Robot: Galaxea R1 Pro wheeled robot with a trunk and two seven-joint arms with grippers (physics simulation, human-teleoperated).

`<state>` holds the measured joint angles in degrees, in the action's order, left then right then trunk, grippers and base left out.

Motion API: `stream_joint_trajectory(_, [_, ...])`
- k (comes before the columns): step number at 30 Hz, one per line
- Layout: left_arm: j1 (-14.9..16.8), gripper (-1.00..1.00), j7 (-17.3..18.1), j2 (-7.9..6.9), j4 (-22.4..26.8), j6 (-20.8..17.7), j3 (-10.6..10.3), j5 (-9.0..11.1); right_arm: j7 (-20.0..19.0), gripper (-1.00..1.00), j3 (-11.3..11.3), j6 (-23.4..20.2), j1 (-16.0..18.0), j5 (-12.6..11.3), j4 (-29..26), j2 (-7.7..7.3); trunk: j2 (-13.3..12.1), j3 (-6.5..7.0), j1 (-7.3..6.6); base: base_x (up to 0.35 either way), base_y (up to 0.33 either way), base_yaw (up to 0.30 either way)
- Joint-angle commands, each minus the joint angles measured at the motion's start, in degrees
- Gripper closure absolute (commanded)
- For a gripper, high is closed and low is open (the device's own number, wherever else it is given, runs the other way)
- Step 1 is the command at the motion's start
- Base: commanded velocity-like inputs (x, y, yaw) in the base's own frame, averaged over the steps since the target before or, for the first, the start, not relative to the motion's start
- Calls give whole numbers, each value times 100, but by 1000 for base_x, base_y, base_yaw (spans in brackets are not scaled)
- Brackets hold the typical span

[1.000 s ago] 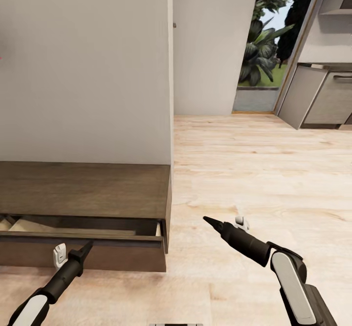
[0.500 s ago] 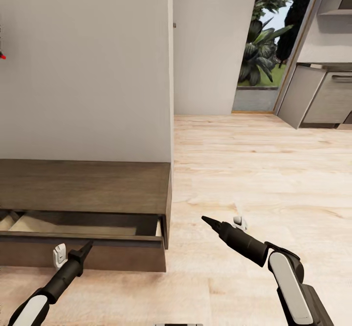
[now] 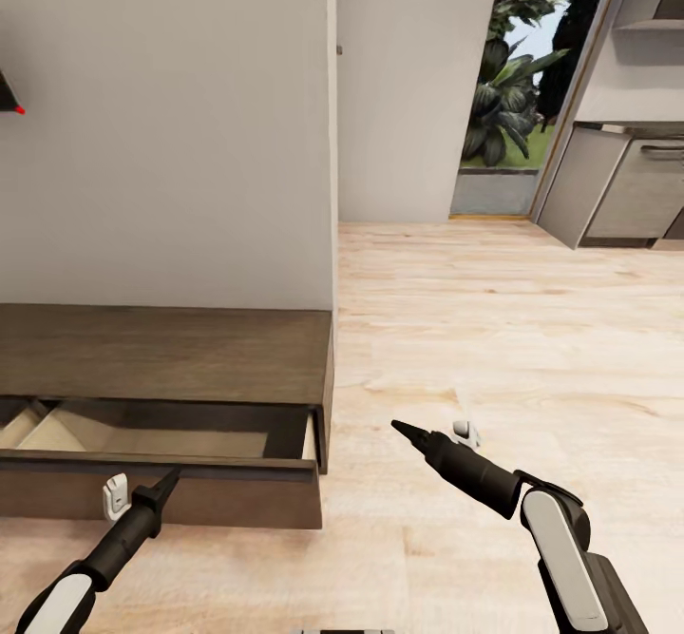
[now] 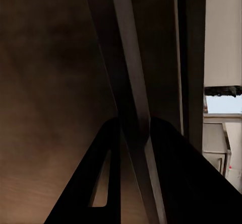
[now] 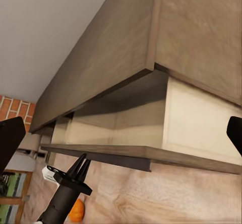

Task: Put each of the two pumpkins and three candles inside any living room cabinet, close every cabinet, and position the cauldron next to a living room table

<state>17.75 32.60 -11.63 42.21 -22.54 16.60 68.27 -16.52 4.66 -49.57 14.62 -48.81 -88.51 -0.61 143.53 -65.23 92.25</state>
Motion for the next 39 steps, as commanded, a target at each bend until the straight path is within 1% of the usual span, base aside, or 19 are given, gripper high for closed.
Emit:
stream_joint_trajectory(1, [0,100,-17,3,15,-31,-122,-1,0,-100,0,0,0,1,0,0,1,1,-1,-105,0,0])
stream_joint_trajectory(24, [0,100,-17,3,24,-31,-122,-3,0,-100,2,0,0,-1,0,3,1,1,-1,-94,0,0])
stream_joint_trajectory(32, [0,100,-17,3,24,-31,-122,-1,8,-100,19,-43,4,-6,0,-19,1,1,-1,-25,0,0])
stream_joint_trajectory(39, [0,100,-18,3,24,-31,-122,-2,0,-100,53,9,5,-11,0,7,1,1,-1,-83,0,0])
